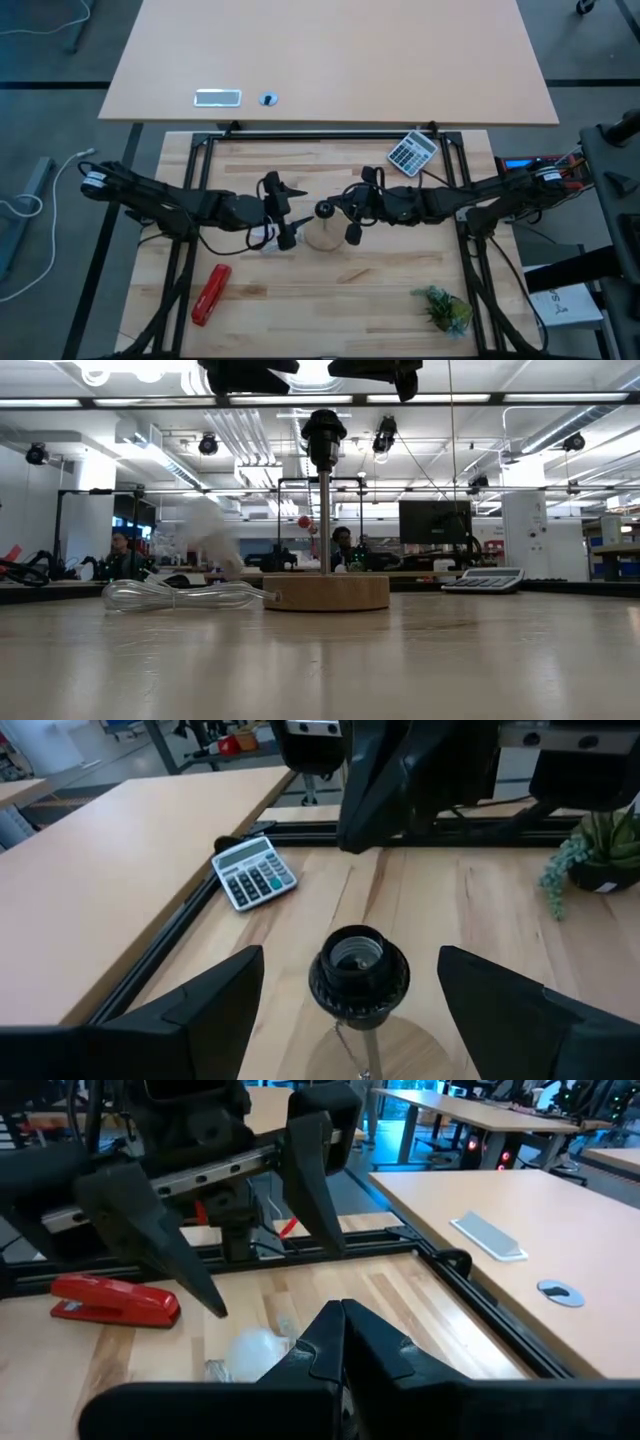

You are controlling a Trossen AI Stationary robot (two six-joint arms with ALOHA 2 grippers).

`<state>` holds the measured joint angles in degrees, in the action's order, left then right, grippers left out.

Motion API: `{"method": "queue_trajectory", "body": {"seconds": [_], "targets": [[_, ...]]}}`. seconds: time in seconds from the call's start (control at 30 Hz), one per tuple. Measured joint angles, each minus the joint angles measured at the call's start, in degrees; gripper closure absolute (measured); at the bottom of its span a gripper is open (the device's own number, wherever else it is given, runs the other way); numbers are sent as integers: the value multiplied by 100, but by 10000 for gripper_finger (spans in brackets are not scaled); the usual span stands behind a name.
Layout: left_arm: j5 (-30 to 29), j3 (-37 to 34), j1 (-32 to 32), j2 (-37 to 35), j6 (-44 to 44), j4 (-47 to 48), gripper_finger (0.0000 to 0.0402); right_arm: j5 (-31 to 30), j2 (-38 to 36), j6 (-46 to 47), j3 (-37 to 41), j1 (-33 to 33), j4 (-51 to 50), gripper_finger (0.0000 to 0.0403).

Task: Screw lightbulb
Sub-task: Insert the lightbulb into the brown lamp

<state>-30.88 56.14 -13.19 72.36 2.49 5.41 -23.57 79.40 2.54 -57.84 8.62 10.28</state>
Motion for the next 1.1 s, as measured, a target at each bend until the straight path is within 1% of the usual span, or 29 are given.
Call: {"method": "queue_trajectory", "body": {"seconds": [0.07, 0.17, 0.3, 0.4, 0.5, 0.57, 0.63, 0.73, 0.9, 1.0, 1.1], "targets": [[-44, 0, -8, -39, -2, 76, 116, -1, 0, 20, 0, 0, -133, 403], [-73, 1, -72, -264, 347, 895, 122, 1, -8, 199, 0, 1, -556, 403], [-46, 4, -193, -534, 1577, 2759, 128, -1, -11, 427, 0, 26, -1071, 403], [252, 4, -263, -668, 2532, 3908, 129, 1, 9, 549, 0, 37, -1268, 403], [404, 1, -266, -610, 3381, 5006, 126, 4, 22, 587, 0, 50, -1304, 403], [400, -19, -258, -520, 3970, 5537, 121, 2, 31, 589, 0, 50, -1280, 403], [352, -116, -256, -408, 4465, 5601, 115, 4, 44, 597, 0, 50, -1282, 403], [337, -376, -225, -258, 4919, 5314, 102, 4, 46, 594, 0, 50, -1277, 403], [434, -741, -180, 44, 5121, 5106, 77, 163, 46, 624, 0, 50, -1292, 403], [602, -792, -179, 166, 5384, 5083, 63, 216, 46, 659, 0, 50, -1292, 403], [606, -793, -179, 258, 5483, 4970, 53, 270, 46, 658, 0, 52, -1257, 403]]}}
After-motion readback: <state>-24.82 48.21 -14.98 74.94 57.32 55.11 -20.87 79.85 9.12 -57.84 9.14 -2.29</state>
